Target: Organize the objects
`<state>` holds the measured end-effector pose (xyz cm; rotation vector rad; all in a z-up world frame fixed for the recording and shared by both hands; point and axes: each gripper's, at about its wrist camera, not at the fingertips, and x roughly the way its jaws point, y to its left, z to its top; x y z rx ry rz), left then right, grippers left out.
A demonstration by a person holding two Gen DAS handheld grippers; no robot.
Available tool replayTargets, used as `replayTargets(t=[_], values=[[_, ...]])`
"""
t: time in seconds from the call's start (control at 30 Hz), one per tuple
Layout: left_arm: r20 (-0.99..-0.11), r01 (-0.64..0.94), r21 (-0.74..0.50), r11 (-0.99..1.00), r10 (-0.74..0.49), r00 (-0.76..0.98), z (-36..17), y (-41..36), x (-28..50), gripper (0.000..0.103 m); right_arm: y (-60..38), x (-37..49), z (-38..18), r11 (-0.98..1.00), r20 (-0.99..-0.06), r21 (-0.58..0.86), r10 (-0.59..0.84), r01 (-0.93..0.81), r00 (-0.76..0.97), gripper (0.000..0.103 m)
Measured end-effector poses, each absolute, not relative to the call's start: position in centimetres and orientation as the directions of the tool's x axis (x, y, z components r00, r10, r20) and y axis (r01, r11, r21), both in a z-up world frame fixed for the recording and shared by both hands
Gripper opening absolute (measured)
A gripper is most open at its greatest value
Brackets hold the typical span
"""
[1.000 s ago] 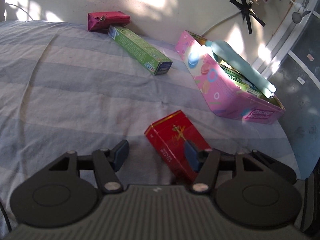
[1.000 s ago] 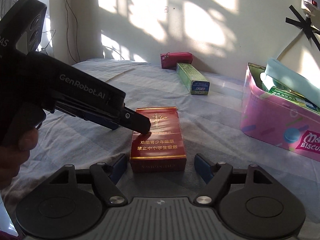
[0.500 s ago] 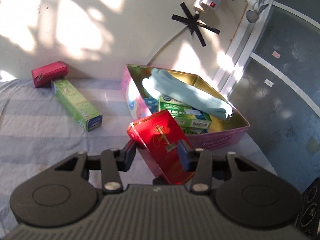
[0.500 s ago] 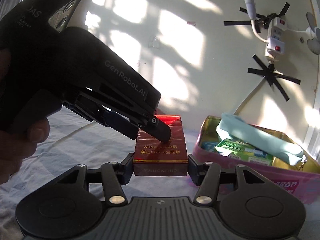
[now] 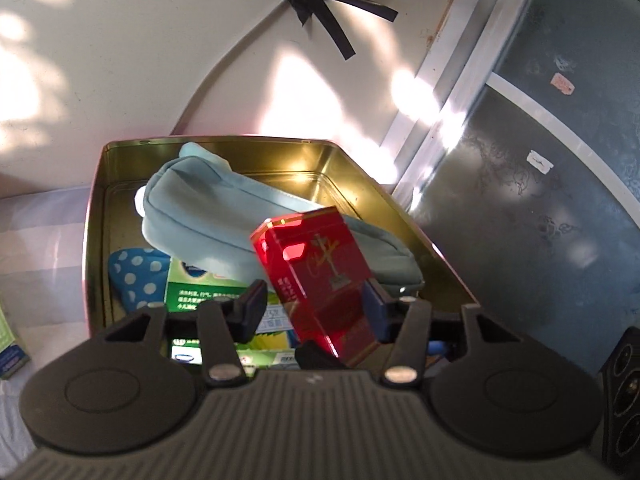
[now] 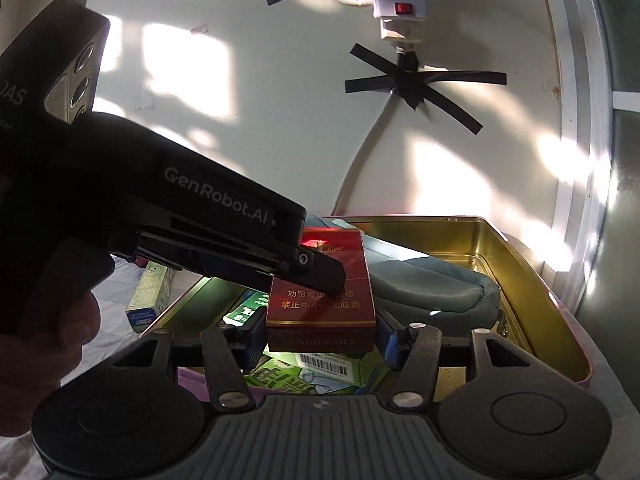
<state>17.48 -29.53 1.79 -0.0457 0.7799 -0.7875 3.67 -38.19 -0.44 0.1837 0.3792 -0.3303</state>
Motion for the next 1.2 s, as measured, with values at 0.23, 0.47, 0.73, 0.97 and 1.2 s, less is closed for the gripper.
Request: replayTargets(t=[0.23, 0.47, 0.73, 0.97, 1.2], values=[[-0.619, 0.611, -0.137, 0.780, -0.549, 0.562, 1.3, -33.3, 17.7, 0.070, -42.6, 5.8, -1.8, 0.858, -0.419, 0.125, -0.410, 0.498, 0.810, 0.054], [-0.590, 0.571, -0.070, 0.818, -0.495, 0.638, 2.1, -31.0, 16.5, 0.070, -41.4, 3.7, -1.9, 0.843, -0.371, 0.169, -0.426, 0.511, 0.825, 0.062], [-0.538, 0.522, -0.019, 0.853, -0.449, 0.713, 3.2, -26.7, 13.3, 0.070, -37.3, 0.4, 0.0, 0.849, -0.293, 0.231, -0.406, 0.476, 0.866, 0.063], [-0.497, 0.495, 0.037, 0.868, -0.414, 0.763, 3.5, -22.4, 9.8, 0.070, -32.8, -1.7, -0.1, 0.842, -0.269, 0.295, -0.380, 0.451, 0.885, 0.063], [-0.504, 0.467, 0.047, 0.883, -0.383, 0.774, 1.7, -18.2, 7.7, 0.071, -29.5, -3.1, -1.4, 0.810, -0.306, 0.357, -0.368, 0.464, 0.878, 0.063]])
